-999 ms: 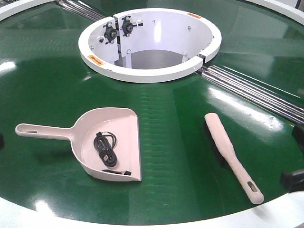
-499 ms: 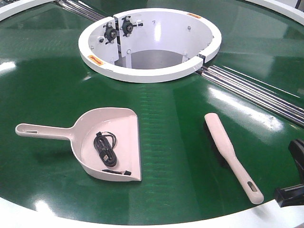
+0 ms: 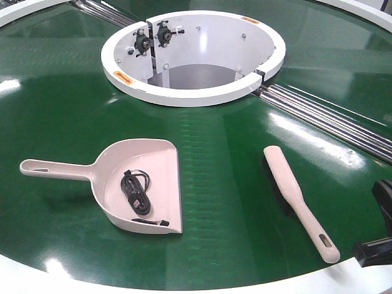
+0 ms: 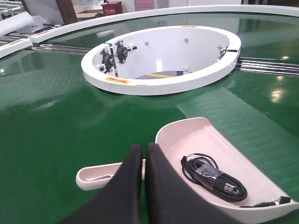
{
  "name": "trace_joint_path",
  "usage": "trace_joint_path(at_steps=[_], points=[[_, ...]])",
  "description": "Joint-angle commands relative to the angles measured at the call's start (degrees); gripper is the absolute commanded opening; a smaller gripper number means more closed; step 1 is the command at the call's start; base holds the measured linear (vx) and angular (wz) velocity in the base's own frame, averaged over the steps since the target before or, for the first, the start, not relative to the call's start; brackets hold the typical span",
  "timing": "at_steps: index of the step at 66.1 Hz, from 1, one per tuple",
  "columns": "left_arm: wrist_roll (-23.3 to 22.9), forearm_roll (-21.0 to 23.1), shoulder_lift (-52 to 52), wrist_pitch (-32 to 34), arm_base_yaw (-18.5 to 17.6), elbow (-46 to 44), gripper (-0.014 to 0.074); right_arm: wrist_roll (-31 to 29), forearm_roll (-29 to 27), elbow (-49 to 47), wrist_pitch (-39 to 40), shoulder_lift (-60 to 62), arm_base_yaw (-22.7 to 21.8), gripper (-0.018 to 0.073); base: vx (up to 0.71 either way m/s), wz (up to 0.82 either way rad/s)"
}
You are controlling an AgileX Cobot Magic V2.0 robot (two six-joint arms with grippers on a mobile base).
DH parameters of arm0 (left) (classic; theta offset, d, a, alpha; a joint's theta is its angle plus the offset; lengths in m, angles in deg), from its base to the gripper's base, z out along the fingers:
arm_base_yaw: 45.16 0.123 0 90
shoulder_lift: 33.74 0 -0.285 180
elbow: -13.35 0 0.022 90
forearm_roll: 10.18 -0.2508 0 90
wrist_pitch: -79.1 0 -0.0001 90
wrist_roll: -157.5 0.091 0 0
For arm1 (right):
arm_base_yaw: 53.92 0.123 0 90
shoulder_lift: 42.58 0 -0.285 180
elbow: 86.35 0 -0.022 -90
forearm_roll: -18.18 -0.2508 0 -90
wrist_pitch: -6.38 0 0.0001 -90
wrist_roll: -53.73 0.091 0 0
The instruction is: Clean and inspect green conveyor with broom and dustpan
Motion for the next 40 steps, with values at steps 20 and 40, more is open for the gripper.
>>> trace_joint_path(at_steps=[20, 40], points=[[-3.0, -1.0, 3.1, 5.0, -0.4, -1.5, -0.0006, -0.3, 0.3, -1.6, 4.5, 0.0, -0.2, -0.0003, 0.00, 0.00], [-38.2, -30.7, 3.4, 0.3, 4.2, -1.5, -0.0006, -0.3, 0.3, -1.6, 4.5, 0.0, -0.2, -0.0003, 0.00, 0.00]])
